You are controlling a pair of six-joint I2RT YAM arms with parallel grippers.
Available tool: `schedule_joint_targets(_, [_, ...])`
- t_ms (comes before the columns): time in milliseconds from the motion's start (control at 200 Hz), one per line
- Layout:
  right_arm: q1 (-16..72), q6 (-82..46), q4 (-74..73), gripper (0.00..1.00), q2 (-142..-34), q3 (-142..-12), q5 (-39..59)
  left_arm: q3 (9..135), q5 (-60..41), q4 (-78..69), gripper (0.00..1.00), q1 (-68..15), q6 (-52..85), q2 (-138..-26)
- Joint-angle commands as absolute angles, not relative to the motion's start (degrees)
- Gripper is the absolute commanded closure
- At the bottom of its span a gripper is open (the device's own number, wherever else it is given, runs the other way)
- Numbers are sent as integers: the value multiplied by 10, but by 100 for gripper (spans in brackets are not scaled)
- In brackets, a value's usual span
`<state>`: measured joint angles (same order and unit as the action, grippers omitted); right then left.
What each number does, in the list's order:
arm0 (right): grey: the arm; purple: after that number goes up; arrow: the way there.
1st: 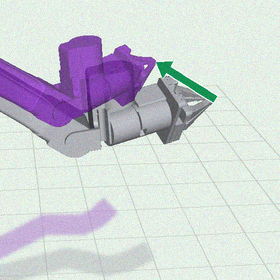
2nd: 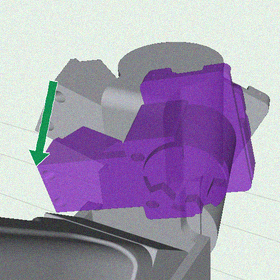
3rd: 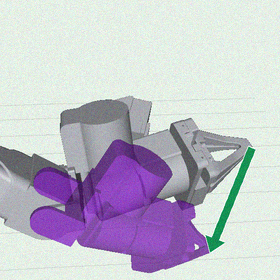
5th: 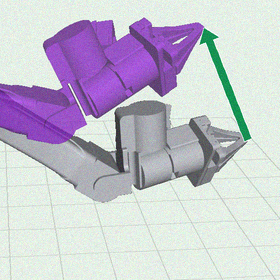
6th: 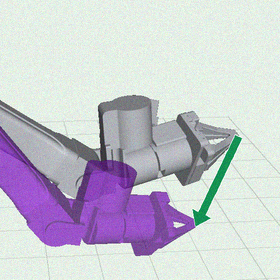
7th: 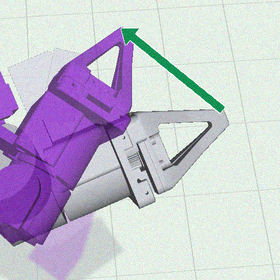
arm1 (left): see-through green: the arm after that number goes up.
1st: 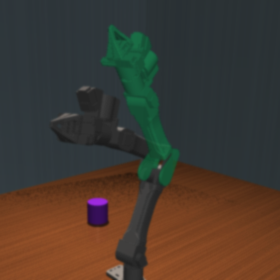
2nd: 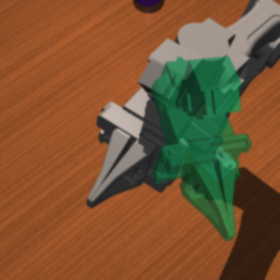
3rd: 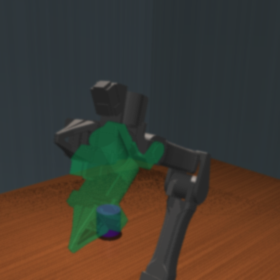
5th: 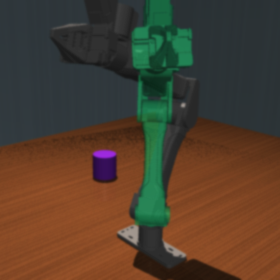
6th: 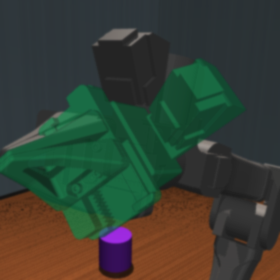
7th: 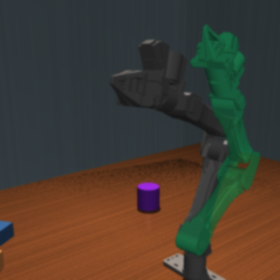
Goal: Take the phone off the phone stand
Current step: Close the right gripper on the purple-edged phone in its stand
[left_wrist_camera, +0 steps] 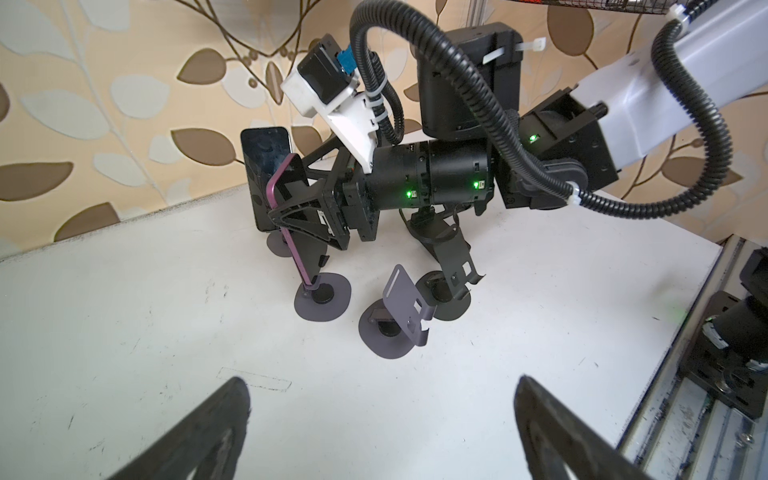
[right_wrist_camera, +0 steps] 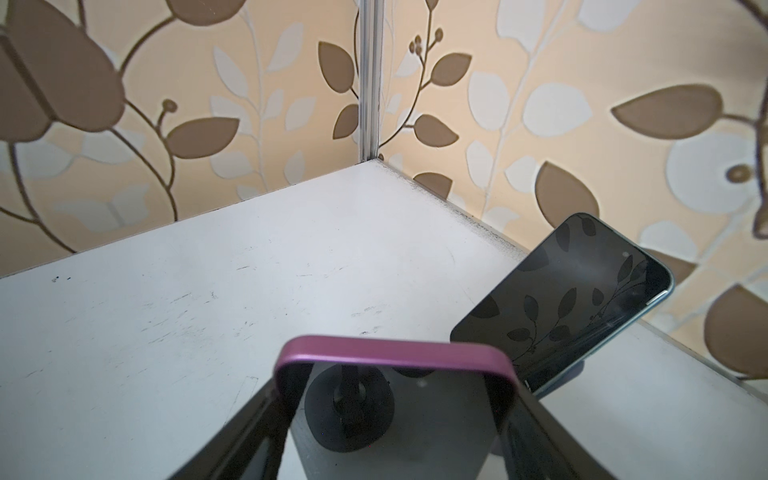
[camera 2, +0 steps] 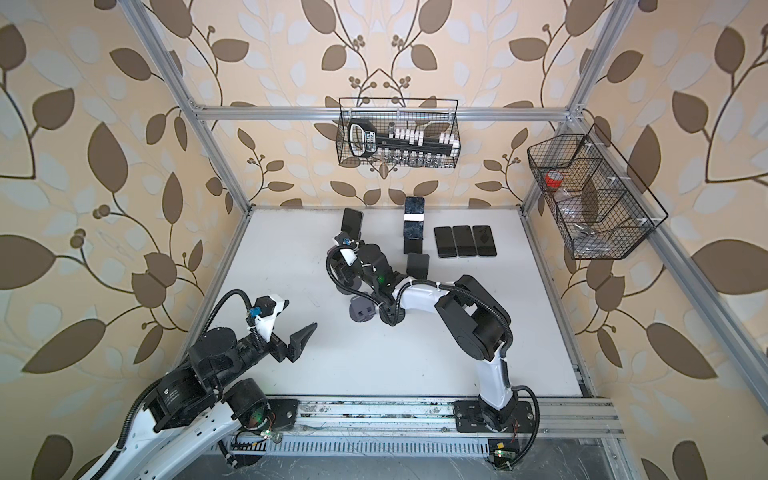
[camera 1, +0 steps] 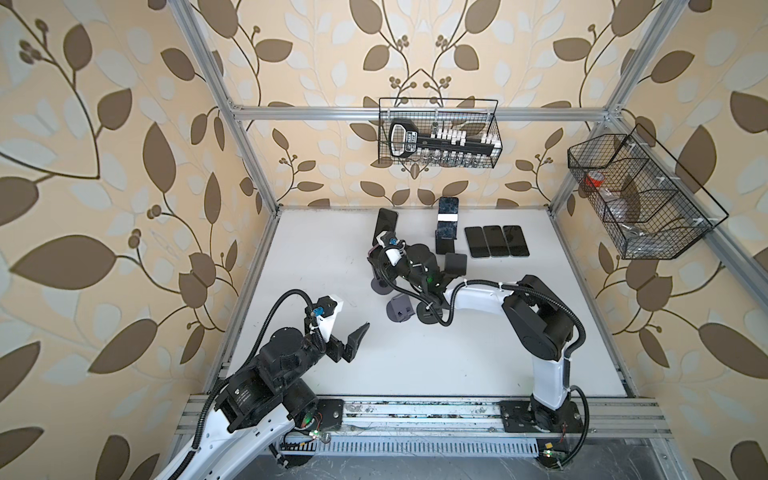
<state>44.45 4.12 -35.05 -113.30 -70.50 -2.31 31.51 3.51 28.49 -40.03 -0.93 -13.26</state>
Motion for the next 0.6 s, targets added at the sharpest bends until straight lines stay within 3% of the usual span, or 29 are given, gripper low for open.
schedule_joint_targets(0, [442,43,-365,25,-1111,-696,-14,328,37,272,1,-393,-12,-141])
schedule_joint_targets(595, [440,19,-388,28,-1116,-689,-4,329,40,274,1,-393,-11,-140])
